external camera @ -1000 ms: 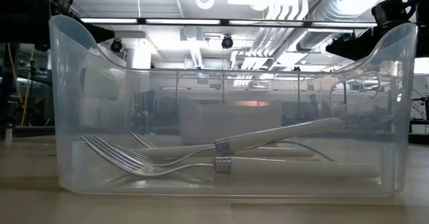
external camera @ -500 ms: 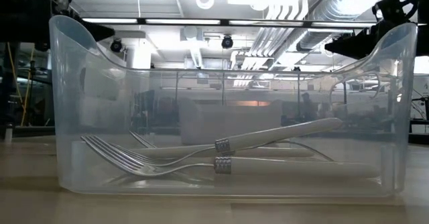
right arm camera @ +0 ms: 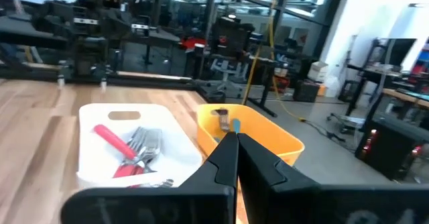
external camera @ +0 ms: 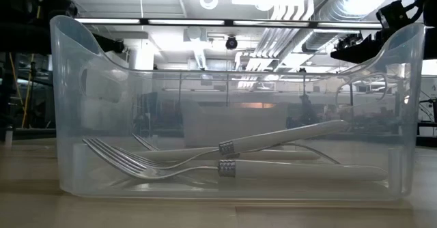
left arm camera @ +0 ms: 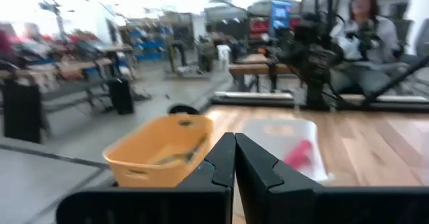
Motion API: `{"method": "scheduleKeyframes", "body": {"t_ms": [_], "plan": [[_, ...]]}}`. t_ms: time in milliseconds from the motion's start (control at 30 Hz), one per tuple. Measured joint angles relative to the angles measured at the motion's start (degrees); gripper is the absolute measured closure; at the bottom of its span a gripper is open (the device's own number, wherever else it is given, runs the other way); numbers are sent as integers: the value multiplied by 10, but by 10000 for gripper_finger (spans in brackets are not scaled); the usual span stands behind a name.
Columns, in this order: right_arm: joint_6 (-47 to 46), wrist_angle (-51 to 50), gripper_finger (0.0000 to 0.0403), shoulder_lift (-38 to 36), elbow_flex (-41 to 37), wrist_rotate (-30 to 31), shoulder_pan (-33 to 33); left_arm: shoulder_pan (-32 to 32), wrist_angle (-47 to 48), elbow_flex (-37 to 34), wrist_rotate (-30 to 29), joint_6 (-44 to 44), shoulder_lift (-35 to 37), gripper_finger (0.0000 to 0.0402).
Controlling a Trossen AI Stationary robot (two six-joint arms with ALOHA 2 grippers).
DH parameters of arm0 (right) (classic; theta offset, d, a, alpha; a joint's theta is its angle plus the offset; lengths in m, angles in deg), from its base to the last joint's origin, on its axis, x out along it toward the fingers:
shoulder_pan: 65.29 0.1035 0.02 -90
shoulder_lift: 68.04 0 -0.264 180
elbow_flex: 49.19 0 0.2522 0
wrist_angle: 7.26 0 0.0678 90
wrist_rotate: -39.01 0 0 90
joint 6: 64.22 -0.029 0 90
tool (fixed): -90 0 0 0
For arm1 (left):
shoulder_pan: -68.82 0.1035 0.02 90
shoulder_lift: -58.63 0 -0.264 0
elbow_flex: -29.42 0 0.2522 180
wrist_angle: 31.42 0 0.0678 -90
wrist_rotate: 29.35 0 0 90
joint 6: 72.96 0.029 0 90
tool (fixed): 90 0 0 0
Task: Sort silverware by color (type)
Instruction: Return to Home Position
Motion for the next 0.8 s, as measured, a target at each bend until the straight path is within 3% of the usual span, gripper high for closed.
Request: {"method": "scheduleKeyframes", "body": {"t_ms": [233,500,800], "plan": [[4,6,403,0,0,36,-1,0,-58,0,-39,-13,1,401],[-18,6,403,0,0,36,-16,0,15,0,-37,-22,0,401],[-89,3,403,0,0,18,-28,0,15,0,-30,-44,-1,401]]}}
